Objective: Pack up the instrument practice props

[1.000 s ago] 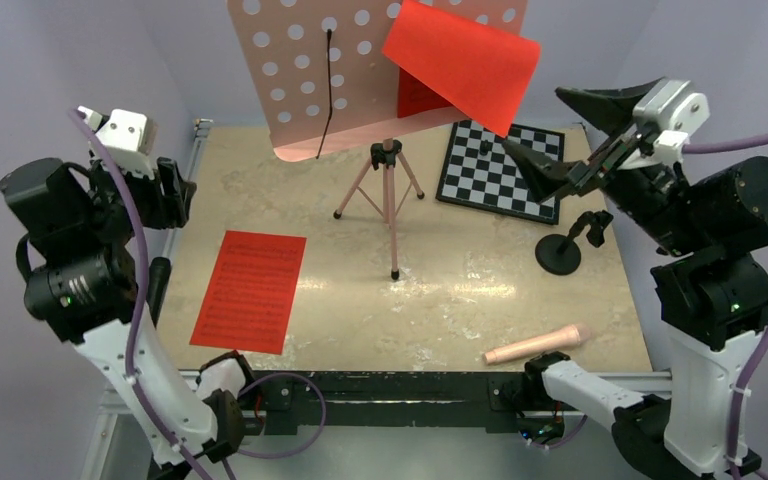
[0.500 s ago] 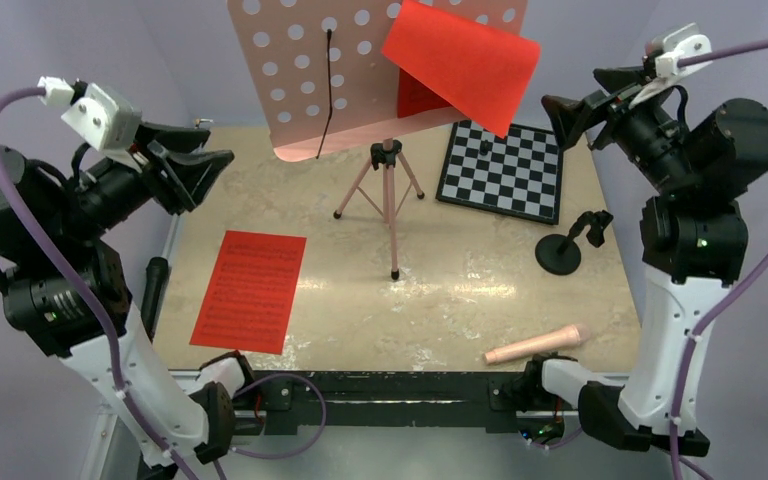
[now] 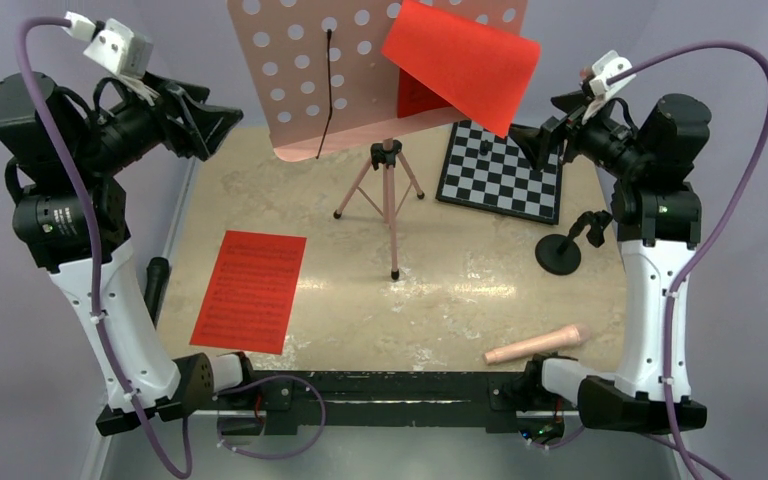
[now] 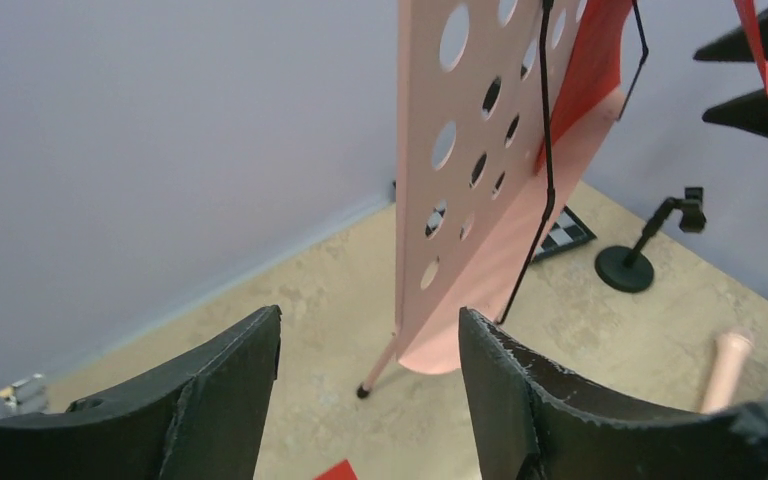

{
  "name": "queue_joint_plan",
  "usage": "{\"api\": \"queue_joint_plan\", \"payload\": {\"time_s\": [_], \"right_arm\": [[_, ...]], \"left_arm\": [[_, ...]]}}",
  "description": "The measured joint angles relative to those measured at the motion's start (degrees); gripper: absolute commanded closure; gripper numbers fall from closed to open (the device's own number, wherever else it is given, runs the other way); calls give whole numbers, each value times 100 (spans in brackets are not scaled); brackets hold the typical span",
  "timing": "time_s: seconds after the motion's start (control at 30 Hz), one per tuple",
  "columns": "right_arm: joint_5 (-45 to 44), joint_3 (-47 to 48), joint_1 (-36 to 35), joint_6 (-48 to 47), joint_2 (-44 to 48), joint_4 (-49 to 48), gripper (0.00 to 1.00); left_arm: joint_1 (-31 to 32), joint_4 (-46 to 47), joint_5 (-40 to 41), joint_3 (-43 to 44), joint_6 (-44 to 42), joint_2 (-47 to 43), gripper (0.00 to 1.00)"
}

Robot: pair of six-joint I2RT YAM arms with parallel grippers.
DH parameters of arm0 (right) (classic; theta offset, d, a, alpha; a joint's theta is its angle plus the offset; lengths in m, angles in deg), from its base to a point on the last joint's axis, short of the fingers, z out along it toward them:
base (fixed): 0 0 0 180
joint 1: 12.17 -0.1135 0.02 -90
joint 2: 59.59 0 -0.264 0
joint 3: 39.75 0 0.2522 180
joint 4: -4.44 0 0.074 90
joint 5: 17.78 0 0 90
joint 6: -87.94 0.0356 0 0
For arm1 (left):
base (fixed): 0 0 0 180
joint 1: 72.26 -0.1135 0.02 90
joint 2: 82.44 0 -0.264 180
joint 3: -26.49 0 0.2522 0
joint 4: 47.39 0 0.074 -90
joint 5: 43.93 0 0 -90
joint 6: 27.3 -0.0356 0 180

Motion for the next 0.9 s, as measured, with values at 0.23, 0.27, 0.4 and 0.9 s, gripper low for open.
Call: {"api": "queue_joint_plan", "payload": {"time_s": [0.23,0.27,0.4,0.9], "right_arm": [[577,310,0,61,-682,-144,3],[619,372,2,114,-831,-168,3],[741,511,0,323,-1193,-243,2],[1233,846,-168,1357,-1453,-901,1]], "left_arm": [[313,629,-444,-1191,238,-151,24],[396,702,-470,-1193,238,-85,25],[575,879,-560,-1126,227,199,37],[645,1711,-1812,-94,643,1567,100]]}}
